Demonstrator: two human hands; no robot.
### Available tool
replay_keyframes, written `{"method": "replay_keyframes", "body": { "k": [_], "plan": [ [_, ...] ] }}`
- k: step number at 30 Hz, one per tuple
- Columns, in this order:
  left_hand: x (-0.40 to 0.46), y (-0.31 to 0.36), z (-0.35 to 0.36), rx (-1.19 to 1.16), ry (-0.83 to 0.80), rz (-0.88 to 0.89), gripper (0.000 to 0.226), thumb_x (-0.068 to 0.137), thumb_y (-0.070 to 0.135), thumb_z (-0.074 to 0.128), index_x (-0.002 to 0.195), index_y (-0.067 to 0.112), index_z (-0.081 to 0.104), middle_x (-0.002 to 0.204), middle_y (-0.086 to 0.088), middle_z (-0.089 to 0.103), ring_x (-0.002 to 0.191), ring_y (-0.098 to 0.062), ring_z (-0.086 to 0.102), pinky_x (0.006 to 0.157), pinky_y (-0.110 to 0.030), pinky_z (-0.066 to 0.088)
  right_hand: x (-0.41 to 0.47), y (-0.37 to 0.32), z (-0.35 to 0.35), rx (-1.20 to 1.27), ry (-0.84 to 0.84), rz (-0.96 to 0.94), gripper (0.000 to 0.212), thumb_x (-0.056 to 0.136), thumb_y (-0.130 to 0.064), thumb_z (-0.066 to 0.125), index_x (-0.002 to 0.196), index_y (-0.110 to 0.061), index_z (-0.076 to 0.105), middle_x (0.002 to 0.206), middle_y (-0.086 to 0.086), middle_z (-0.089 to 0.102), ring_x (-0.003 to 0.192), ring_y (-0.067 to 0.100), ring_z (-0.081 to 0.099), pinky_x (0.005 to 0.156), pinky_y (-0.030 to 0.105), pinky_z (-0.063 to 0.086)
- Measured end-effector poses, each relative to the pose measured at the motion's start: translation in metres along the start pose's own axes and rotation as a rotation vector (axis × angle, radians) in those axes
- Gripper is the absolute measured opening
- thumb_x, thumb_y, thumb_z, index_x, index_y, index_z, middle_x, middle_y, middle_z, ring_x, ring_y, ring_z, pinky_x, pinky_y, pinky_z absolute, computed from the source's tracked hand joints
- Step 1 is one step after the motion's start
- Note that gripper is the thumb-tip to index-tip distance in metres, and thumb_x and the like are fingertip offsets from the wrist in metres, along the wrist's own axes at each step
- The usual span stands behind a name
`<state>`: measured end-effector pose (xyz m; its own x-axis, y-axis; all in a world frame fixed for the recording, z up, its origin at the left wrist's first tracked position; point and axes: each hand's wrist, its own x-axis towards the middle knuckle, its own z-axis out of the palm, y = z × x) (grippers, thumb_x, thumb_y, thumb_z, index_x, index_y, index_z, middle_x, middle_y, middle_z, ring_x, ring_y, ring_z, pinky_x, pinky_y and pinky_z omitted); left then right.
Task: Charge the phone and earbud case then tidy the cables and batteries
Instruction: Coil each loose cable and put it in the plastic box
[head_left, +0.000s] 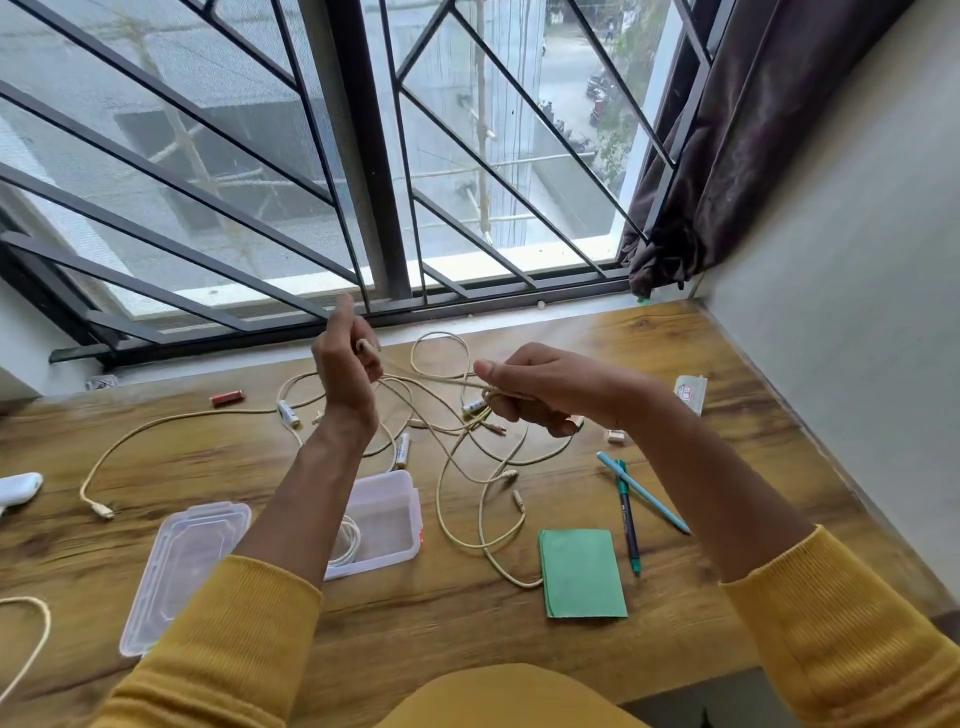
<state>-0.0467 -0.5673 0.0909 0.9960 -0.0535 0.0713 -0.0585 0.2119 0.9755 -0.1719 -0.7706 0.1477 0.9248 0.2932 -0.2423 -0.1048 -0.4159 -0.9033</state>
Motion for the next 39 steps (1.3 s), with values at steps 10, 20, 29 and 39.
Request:
{"method": "replay_keyframes", "body": {
  "k": [10,20,29,39],
  "plan": [
    [-0.006,-0.002,0.005,0.466,-0.301,0.077,0.029,0.108,0.036,0.055,0.101,0.020,0.078,0.102,0.002,0.080,0.101,-0.013,0.074,0.096,-0.037,0.058,-0.002,-0.002,-0.009,0.463,-0.030,-0.098,0.042,0.111,-0.041,0.044,0.078,-0.015,0.046,0.063,0.000,0.020,0.053,0.015,0.014,0.047,0.025,0.024],
    [-0.014,0.027,0.027,0.342,-0.522,0.464,0.024,0.109,0.036,0.053,0.094,0.025,0.068,0.065,-0.011,0.051,0.054,-0.033,0.044,0.047,-0.042,0.040,0.004,-0.017,0.000,0.610,0.099,-0.270,0.043,0.116,-0.030,0.030,0.087,-0.011,0.056,0.058,-0.003,0.042,0.054,0.015,0.039,0.080,0.045,0.041],
    [-0.036,0.004,0.036,0.469,-0.300,0.437,0.028,0.105,0.037,0.054,0.111,0.018,0.074,0.090,-0.007,0.074,0.081,-0.031,0.070,0.070,-0.058,0.057,0.025,-0.017,0.015,0.730,0.150,-0.490,0.036,0.114,-0.014,0.034,0.136,0.009,0.052,0.097,0.011,0.072,0.098,0.024,0.067,0.095,0.044,0.041],
    [-0.019,0.018,0.023,0.758,0.077,0.423,0.028,0.109,0.037,0.054,0.094,0.021,0.072,0.076,0.002,0.070,0.074,-0.021,0.065,0.072,-0.045,0.054,0.026,-0.021,0.041,0.744,0.041,-0.382,0.034,0.114,-0.013,0.031,0.134,0.009,0.046,0.066,0.000,0.060,0.057,0.010,0.056,0.084,0.038,0.043]
  ]
}}
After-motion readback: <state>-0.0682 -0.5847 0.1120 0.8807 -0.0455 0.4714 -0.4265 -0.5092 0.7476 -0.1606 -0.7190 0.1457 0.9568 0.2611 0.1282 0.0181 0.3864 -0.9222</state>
